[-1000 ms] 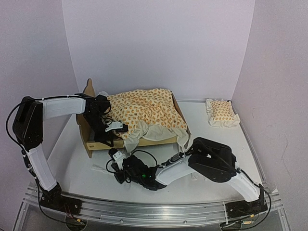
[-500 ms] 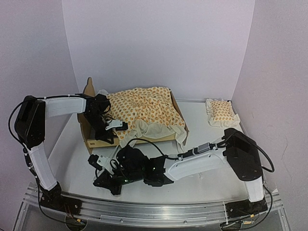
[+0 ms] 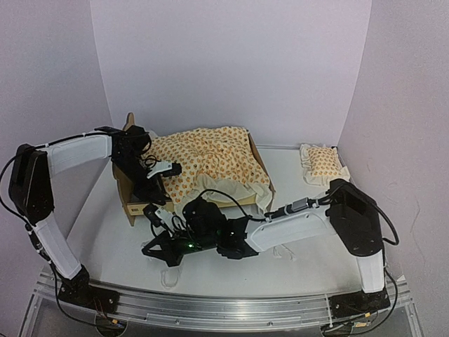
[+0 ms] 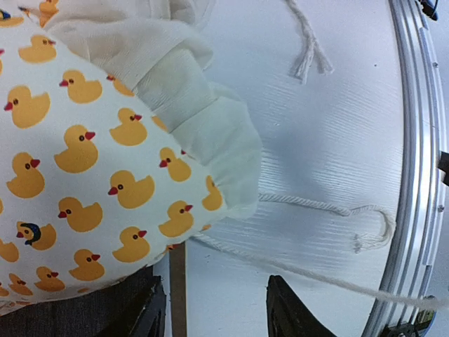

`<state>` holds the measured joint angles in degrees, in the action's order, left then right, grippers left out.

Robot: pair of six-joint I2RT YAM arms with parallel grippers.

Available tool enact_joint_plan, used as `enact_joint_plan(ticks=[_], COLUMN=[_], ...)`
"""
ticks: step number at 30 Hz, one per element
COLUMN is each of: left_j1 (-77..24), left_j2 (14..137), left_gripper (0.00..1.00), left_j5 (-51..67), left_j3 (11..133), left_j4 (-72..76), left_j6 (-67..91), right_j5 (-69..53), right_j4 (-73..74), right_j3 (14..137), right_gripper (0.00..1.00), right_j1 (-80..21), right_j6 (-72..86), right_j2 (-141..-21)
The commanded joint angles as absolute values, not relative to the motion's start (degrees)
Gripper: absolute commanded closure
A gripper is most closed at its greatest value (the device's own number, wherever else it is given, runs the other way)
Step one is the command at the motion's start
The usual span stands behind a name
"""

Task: Set up the pet bed

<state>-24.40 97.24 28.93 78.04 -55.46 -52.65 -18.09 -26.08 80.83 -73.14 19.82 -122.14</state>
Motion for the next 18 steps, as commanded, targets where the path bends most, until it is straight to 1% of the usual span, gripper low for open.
enact_joint_plan(ticks=[1,4,7,9,11,13,15,18], left_j1=[-23.91,-22.8,-21.83,-21.85,-22.38,-24.99,-29.32,-37.03], left_j2=[91.94,89.57,86.3,83.8,81.53,79.79,78.2,77.22], left_gripper=[0.51,0.51,0.52,0.53,0.54,0.54,0.55,0.5], left_j5=[36.08,42.18,47.65,48.72,48.72,47.34,43.73,38.51], left_j3=[79.03,78.68,75.99,72.61,68.72,64.7,60.1,53.49], left_j4=[-61.0,-66.19,-73.05,-74.25,-71.67,-67.77,-61.58,-54.32], left_j6=[-56.5,-60.98,-72.36,-79.53,-82.0,-82.01,-81.31,-80.37], right_j5=[-19.11,-18.94,-19.4,-18.09,-15.97,-14.99,-14.27,-13.7], right_j4=[-27.09,-26.52,-25.76,-24.62,-24.39,-23.35,-23.1,-20.46], right_j3=[73.54,70.1,68.43,66.94,64.15,62.03,61.03,62.46], right_gripper=[1.0,1.0,1.0,1.0,1.0,1.0,1.0,1.0], right_j1=[-73.39,-73.39,-73.39,-73.05,-72.38,-70.75,-69.45,-69.24], right_j6=[25.62,28.48,30.66,32.69,36.43,41.8,45.4,45.01], right_j2=[-116.29,-114.98,-114.54,-113.8,-112.58,-112.08,-112.17,-112.94])
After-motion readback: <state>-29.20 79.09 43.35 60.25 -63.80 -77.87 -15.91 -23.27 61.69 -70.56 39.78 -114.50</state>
